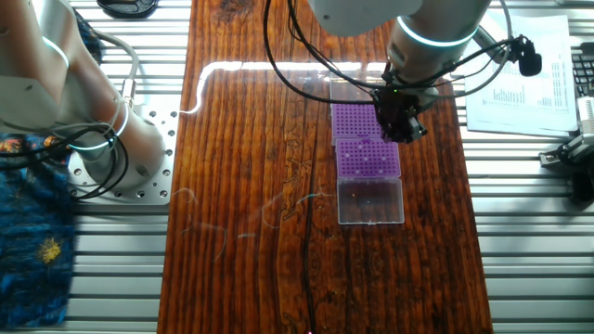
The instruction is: Transfer all small pipette tips from one holder to another
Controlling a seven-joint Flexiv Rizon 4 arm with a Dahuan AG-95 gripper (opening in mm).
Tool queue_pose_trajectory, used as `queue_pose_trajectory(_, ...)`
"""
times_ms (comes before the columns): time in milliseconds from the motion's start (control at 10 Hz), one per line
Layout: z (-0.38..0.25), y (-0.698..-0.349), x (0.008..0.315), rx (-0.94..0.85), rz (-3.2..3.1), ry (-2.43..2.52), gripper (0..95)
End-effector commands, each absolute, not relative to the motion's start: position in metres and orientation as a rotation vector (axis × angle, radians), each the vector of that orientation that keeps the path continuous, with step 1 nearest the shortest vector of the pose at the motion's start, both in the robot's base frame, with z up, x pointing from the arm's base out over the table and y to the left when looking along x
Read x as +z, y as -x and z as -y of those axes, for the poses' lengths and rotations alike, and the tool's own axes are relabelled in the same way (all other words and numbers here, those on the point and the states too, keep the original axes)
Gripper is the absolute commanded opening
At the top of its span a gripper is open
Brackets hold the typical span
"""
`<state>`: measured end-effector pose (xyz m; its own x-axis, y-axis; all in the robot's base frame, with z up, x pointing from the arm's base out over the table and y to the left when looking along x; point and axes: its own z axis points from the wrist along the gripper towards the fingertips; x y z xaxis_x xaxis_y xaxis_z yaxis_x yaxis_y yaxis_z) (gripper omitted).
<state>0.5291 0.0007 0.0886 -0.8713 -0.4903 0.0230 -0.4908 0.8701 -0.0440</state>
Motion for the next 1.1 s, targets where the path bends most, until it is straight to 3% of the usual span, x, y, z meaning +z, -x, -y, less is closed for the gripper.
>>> queue_pose_trajectory(100,0.0,-0.5285,0.0889,0.075,3.026,-0.796,0.0)
queue_pose_trajectory(1100,0.0017,-0.5278,0.087,0.073,3.028,-0.66,0.0)
